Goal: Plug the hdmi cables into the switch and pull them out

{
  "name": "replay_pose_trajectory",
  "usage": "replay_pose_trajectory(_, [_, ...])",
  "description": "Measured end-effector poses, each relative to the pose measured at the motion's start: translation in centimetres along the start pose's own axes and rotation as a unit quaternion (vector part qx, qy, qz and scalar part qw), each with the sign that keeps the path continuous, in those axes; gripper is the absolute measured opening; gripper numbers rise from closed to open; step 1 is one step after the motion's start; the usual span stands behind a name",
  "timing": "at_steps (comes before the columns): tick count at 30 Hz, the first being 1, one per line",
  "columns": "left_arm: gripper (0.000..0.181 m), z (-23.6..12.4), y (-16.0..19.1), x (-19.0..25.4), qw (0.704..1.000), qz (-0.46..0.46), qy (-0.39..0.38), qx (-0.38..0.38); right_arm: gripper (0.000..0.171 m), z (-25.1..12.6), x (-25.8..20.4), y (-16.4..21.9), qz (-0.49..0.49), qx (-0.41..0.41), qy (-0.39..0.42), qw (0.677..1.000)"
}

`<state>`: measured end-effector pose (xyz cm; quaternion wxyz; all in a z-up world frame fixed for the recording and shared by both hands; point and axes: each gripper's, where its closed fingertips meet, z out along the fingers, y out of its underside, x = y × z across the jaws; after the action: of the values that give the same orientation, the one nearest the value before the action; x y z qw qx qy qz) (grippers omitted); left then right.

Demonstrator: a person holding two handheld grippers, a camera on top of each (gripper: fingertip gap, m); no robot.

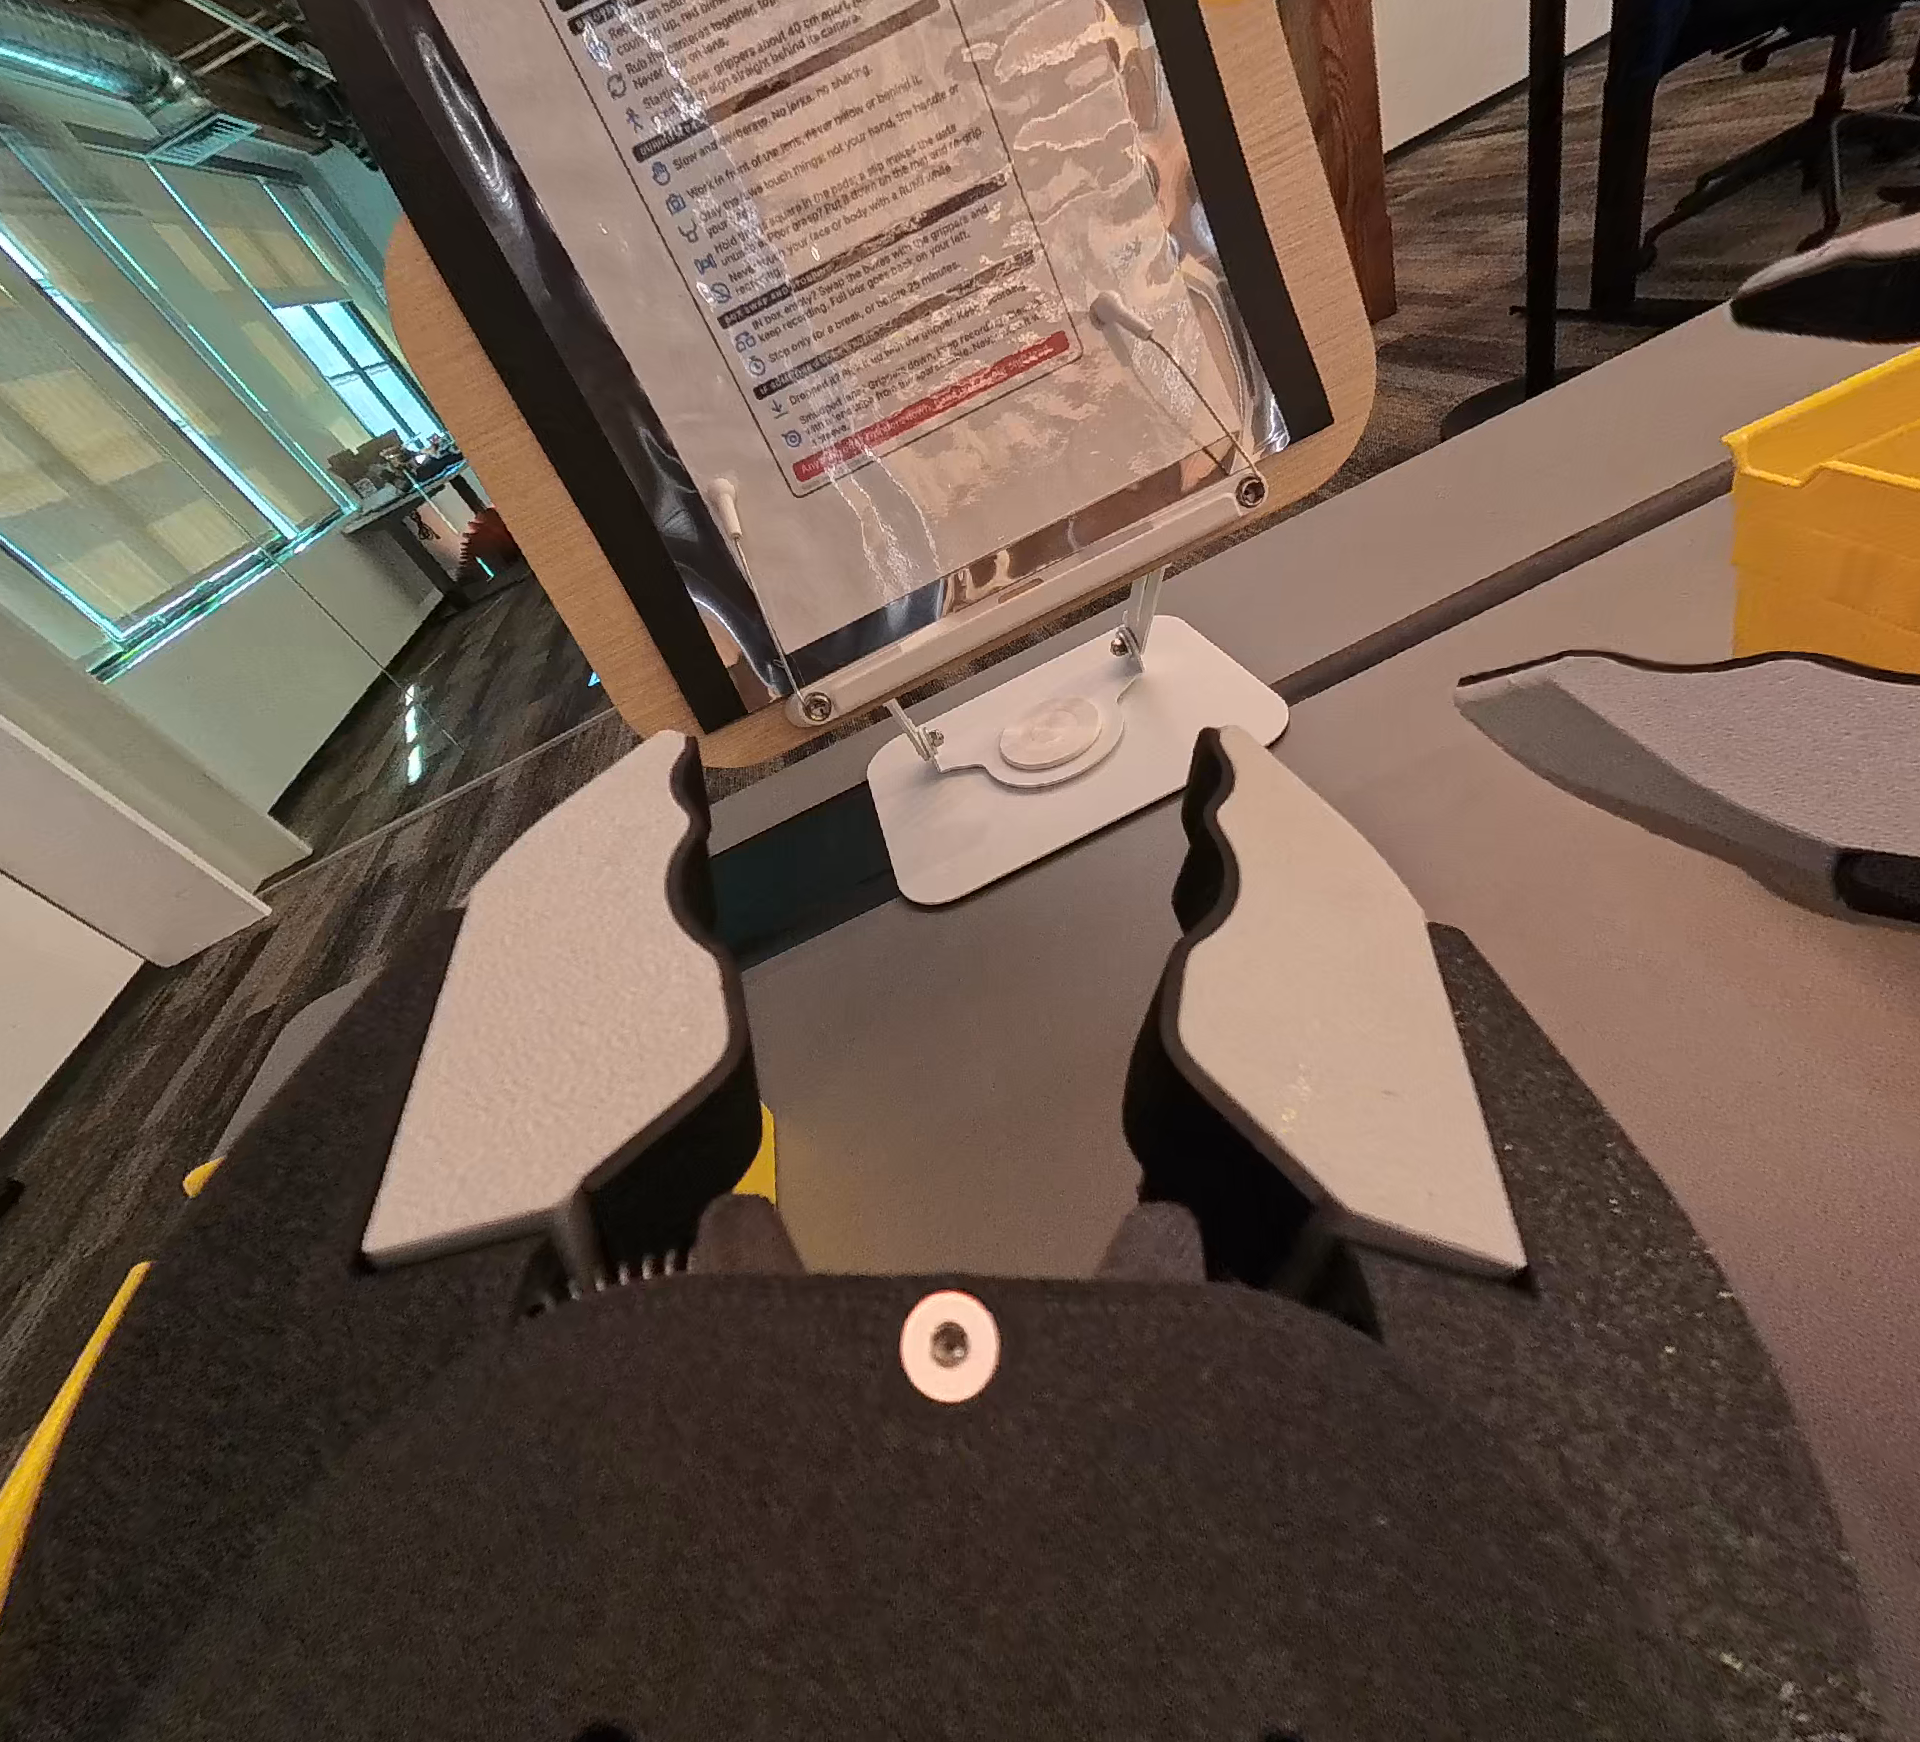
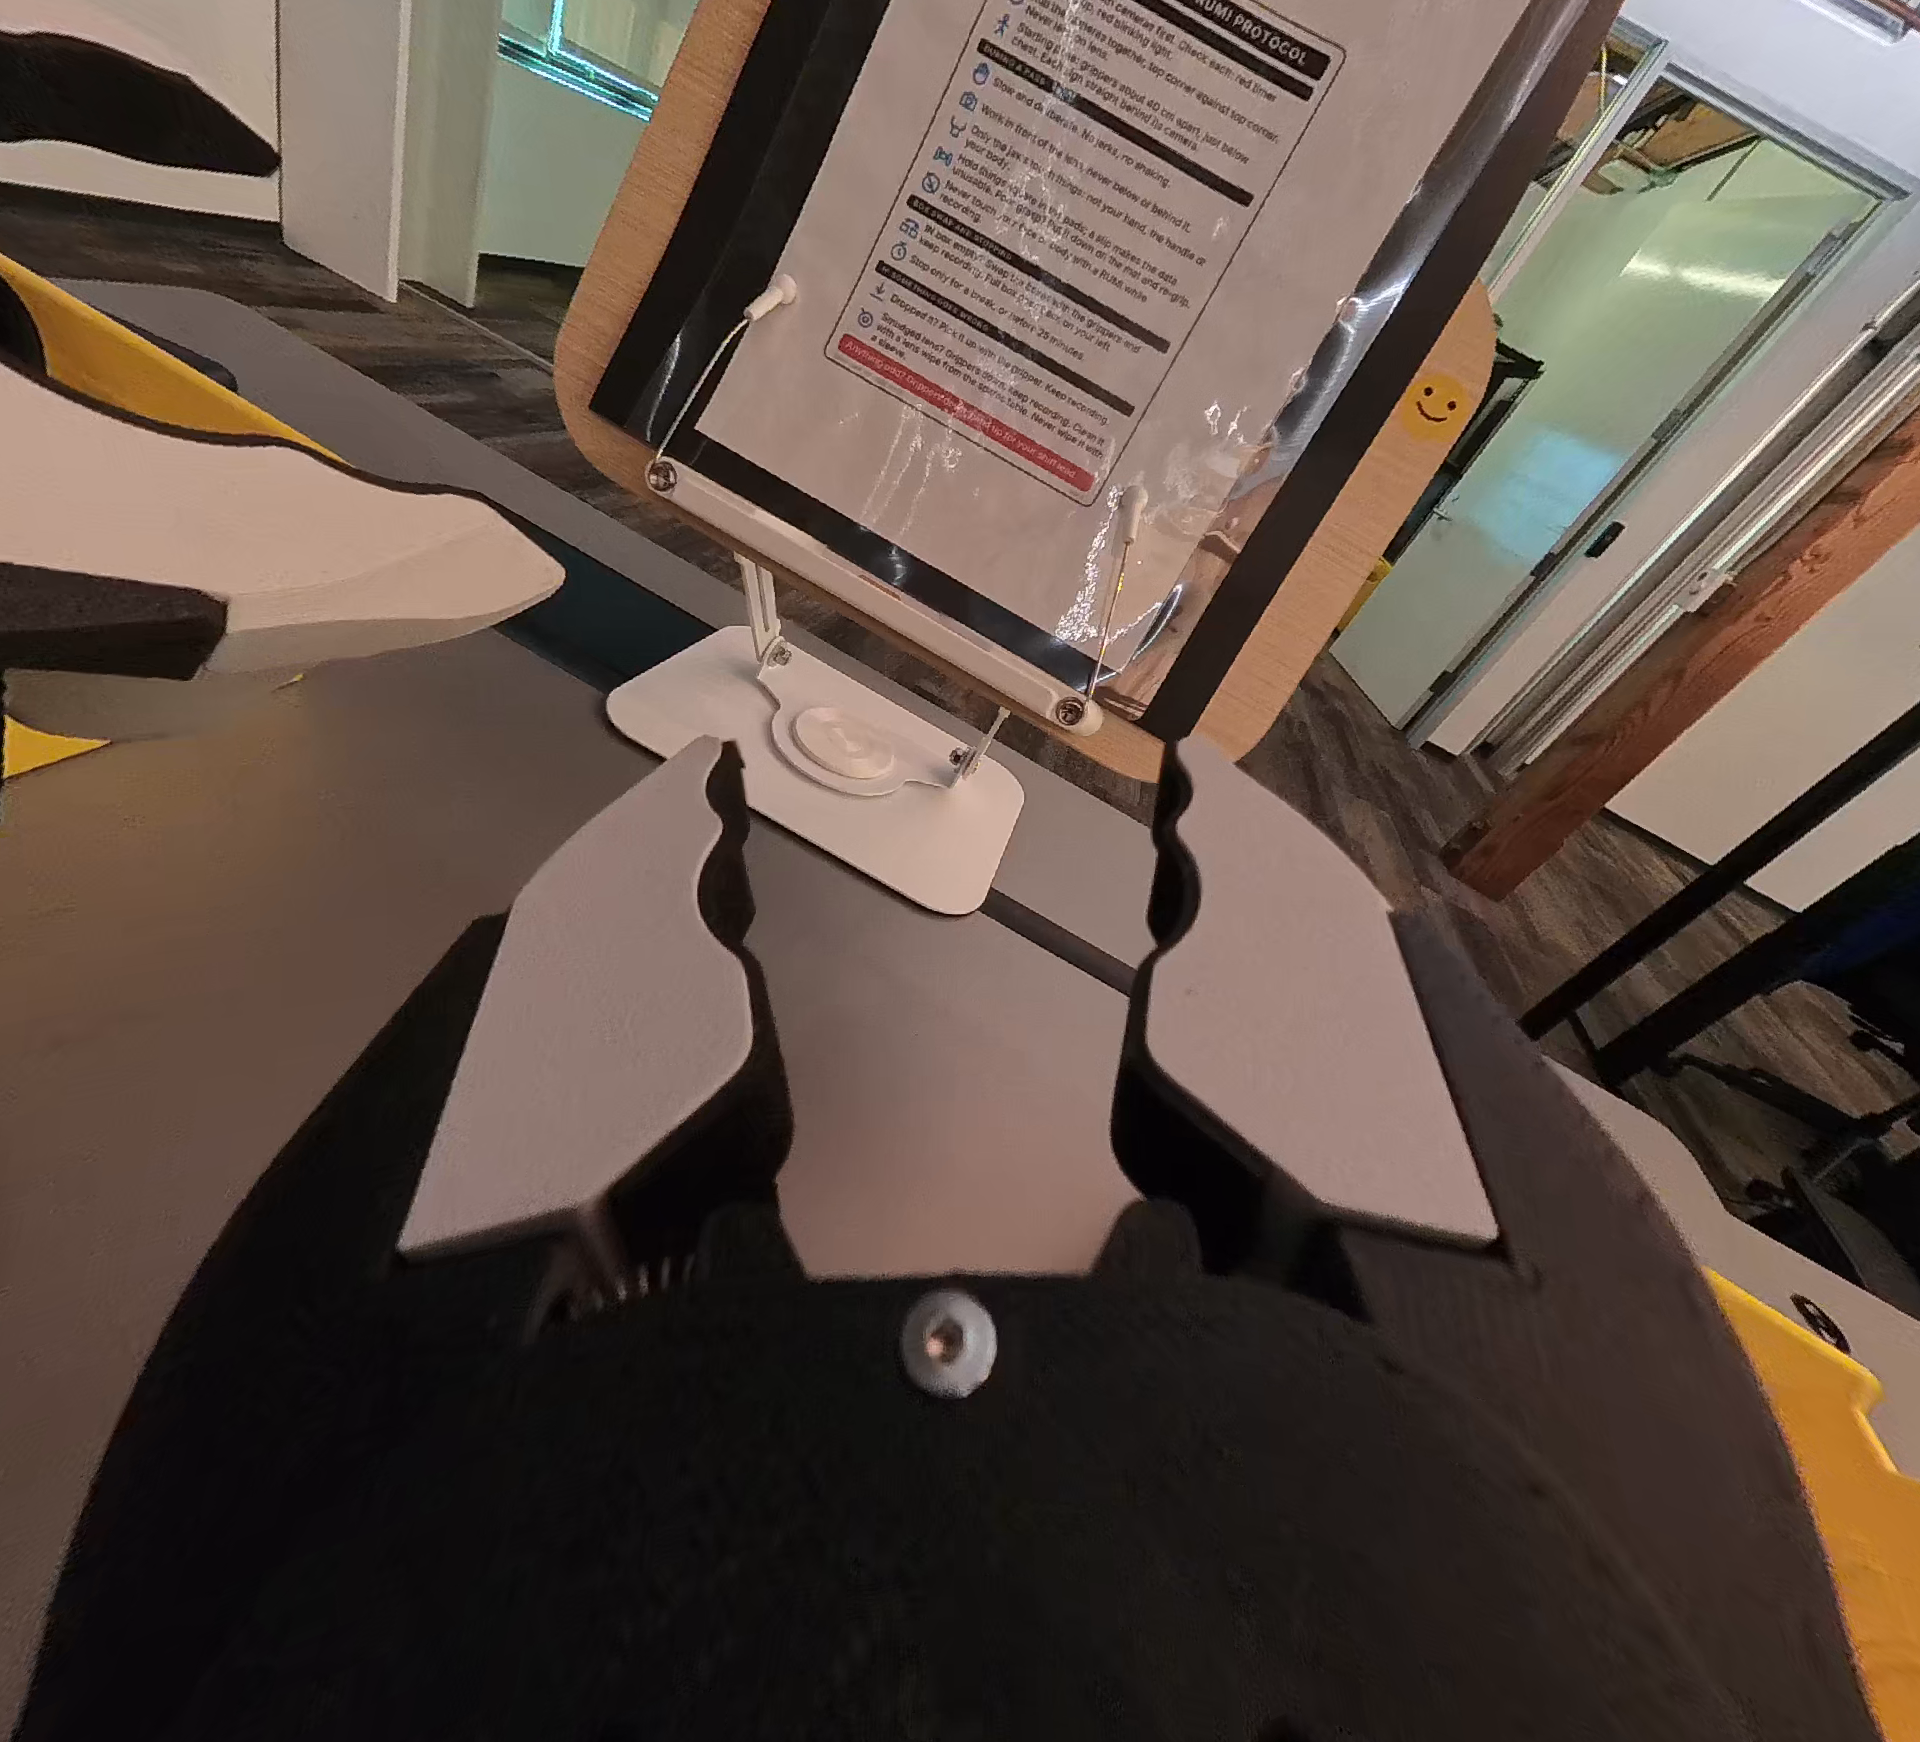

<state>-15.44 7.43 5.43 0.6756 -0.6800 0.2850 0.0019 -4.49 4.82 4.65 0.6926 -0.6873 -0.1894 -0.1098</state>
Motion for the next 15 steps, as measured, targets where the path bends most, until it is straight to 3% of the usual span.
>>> replay_pose_trajectory(15, [0.087, 0.01, 0.02, 0.01, 1.000, 0.002, -0.001, -0.001, 0.076, 0.15, 0.09, 0.51, 0.010, -0.016, -0.001, 1.000])
